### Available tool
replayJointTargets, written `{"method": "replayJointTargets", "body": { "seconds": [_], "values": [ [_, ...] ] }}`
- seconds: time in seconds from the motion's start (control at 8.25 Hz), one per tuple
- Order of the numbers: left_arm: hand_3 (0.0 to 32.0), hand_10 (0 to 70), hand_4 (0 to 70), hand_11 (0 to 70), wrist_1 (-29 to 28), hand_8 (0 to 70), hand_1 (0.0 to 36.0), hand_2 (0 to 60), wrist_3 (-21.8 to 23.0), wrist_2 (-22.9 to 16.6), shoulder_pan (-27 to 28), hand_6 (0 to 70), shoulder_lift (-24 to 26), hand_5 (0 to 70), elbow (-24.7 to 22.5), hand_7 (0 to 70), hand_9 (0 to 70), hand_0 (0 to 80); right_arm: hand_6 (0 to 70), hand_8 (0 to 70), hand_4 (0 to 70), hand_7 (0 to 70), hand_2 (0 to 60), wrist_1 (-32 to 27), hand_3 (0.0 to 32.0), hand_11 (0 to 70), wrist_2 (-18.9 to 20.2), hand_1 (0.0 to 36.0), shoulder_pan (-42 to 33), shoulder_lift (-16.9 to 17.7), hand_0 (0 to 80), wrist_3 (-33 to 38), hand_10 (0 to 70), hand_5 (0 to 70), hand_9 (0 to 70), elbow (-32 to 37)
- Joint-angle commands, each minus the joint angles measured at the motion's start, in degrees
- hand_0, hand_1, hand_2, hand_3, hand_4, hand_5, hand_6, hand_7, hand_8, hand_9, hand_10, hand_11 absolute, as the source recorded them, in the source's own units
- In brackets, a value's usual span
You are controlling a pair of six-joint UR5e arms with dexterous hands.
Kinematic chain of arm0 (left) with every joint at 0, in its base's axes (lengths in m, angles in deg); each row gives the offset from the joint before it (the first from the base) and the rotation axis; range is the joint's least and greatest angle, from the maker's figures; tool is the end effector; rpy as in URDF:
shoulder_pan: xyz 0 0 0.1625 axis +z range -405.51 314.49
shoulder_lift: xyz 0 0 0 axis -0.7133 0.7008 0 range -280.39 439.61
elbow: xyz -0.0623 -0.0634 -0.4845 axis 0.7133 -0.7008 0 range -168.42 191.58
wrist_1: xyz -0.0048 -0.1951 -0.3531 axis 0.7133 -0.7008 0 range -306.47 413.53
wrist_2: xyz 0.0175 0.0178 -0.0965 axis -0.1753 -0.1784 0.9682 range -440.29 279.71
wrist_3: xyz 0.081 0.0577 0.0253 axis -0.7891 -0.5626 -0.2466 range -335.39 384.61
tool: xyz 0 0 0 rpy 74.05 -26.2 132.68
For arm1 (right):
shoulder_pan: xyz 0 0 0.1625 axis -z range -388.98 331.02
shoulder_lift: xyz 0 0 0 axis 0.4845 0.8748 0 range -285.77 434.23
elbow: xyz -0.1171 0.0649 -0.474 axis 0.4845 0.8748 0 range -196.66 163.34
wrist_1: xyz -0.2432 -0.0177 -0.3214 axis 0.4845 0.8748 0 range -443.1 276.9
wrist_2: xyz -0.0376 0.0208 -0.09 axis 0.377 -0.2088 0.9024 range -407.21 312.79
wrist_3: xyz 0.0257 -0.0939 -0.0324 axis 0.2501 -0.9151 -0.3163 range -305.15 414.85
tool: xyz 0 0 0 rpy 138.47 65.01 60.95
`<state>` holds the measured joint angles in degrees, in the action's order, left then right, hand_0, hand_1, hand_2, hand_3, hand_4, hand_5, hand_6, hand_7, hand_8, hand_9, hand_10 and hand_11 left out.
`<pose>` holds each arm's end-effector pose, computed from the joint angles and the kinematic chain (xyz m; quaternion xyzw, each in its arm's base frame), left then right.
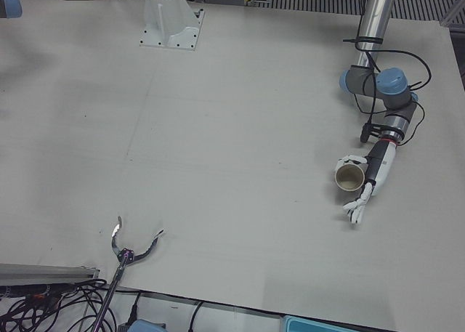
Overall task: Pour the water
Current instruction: 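Lower the left hand's cup onto the table and release it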
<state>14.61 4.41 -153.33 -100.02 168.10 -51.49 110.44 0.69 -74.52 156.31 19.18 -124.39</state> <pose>0.1205 -0.4502 0.9163 -0.0077 0.7662 -0.6122 0.1951 -0.2105 -0.5030 0.5670 0.1695 -0.7410 0.6288 0.1638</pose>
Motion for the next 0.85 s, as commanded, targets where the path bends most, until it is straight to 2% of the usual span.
{"method": "replayJointTargets", "body": {
  "seconds": [0.0, 0.48, 0.73],
  "values": [
    [5.0, 6.2, 0.0, 12.3, -0.1, 0.0, 36.0, 57.2, 0.0, 0.0, 0.0, 3.0, -0.1, 0.0, -0.2, 0.0, 0.0, 55.6, 6.3, 0.2, 25.7, 4.9, 33.2, 0.0, 0.0, 11.3, 0.0, 15.0, 0.2, 0.0, 45.6, 0.0, 7.4, 70.0, 0.0, 0.0],
    [6.2, 6.9, 0.5, 13.3, -2.0, 0.0, 36.0, 58.8, 1.9, 0.2, -0.2, 3.0, -0.3, 0.0, -0.2, 0.3, 0.0, 55.7, 6.2, 0.2, 25.6, 4.9, 33.0, 0.0, 0.0, 11.0, 0.0, 15.1, 0.3, 0.0, 45.6, -0.1, 7.1, 70.0, 0.0, 0.1],
    [3.6, 6.9, 2.9, 13.2, -5.4, 0.0, 36.0, 58.7, 2.5, 1.2, -0.4, 3.2, -0.7, 0.0, -0.2, 0.8, 0.0, 54.9, 6.3, 0.2, 26.2, 4.9, 33.2, 0.0, 0.0, 11.1, 0.1, 15.1, 0.2, 0.0, 45.7, -0.1, 7.2, 70.0, 0.0, 0.0]
  ]
}}
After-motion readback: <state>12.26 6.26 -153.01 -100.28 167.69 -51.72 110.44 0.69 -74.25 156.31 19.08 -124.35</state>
